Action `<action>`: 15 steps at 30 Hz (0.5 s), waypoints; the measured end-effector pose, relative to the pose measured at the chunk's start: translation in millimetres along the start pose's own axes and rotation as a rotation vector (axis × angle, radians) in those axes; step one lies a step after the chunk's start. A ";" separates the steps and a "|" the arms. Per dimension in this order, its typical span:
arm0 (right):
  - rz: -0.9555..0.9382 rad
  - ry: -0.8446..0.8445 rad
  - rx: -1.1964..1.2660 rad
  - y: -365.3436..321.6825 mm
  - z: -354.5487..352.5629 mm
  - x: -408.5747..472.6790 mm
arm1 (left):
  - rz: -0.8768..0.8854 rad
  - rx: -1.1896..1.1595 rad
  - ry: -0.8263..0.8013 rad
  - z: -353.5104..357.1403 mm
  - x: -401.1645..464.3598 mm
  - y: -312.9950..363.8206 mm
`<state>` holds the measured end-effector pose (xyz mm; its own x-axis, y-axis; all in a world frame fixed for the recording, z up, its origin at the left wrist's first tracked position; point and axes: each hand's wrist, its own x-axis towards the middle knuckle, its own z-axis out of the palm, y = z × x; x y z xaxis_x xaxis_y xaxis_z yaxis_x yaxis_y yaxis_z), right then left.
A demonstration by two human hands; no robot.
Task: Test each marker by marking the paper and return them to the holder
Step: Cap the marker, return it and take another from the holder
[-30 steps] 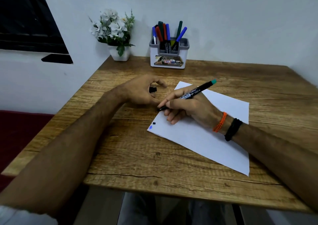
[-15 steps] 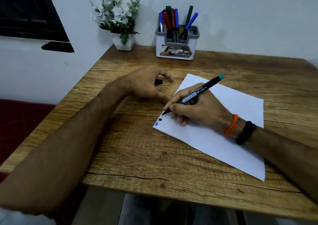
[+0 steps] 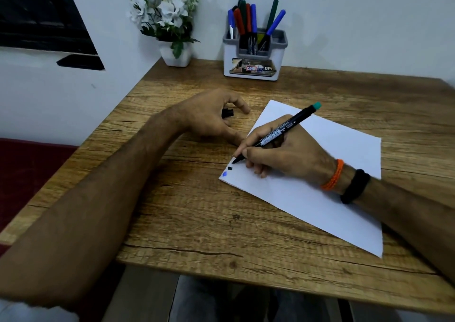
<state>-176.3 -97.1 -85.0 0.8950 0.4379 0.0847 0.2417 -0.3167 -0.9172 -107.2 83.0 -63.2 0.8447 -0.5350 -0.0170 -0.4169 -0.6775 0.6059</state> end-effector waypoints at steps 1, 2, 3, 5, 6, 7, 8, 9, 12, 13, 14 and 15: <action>0.005 0.006 0.003 -0.1 -0.2 0.1 | -0.001 0.010 -0.002 0.0 -0.1 0.3; 0.009 0.013 0.005 0.0 -0.6 0.2 | -0.001 0.013 -0.001 0.0 -0.3 0.3; 0.007 0.014 0.004 -0.4 -0.9 0.1 | 0.000 0.010 0.000 -0.1 -0.7 0.6; 0.000 0.004 -0.004 -0.6 -0.5 0.0 | 0.000 0.003 0.002 0.0 -1.4 1.2; 0.001 0.004 -0.005 -0.5 -0.5 -0.1 | -0.007 0.007 0.000 0.1 -1.5 1.7; 0.005 0.011 -0.004 -0.3 -0.6 0.1 | -0.018 0.014 -0.003 -0.1 -1.9 3.0; 0.008 0.017 -0.003 -0.1 -0.9 0.4 | -0.028 0.024 -0.006 -0.3 -2.2 3.8; 0.009 0.016 -0.003 -0.3 -1.1 0.5 | -0.034 0.031 -0.011 -0.5 -2.9 4.9; 0.013 0.002 -0.005 -0.6 -0.5 0.3 | -0.037 0.027 -0.019 -0.8 -3.6 6.1; 0.017 0.011 0.000 -0.6 -0.5 0.2 | -0.036 0.025 -0.021 -1.1 -3.6 6.0; 0.017 0.019 0.002 -0.5 -0.5 0.1 | -0.036 0.020 -0.023 -1.3 -3.5 5.5; 0.014 0.018 -0.001 -0.5 -0.4 0.3 | -0.039 0.018 -0.027 -1.6 -3.7 5.5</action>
<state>-176.1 -97.2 -84.4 0.9049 0.4182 0.0785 0.2293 -0.3238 -0.9179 -112.0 82.1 -58.5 0.8514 -0.5209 -0.0617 -0.3900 -0.7072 0.5897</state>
